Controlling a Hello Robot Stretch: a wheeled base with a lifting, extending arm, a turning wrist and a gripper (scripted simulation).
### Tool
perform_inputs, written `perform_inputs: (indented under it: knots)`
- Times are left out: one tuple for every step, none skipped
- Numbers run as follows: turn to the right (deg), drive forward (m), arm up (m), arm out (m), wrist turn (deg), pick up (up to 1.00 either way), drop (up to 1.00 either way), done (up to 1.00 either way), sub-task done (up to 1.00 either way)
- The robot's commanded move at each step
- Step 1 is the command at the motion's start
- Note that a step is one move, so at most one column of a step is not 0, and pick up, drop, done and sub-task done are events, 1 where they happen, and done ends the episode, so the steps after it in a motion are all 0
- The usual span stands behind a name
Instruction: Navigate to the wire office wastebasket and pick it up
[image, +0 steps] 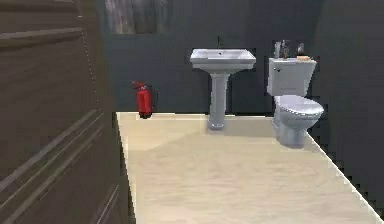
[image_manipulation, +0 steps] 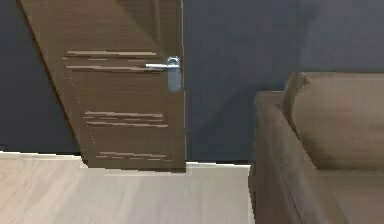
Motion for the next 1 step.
perform_inputs:
  knots:
    - [0.0,1.0,0.0,0.0,0.0,0.0,0.0,0.0,0.0]
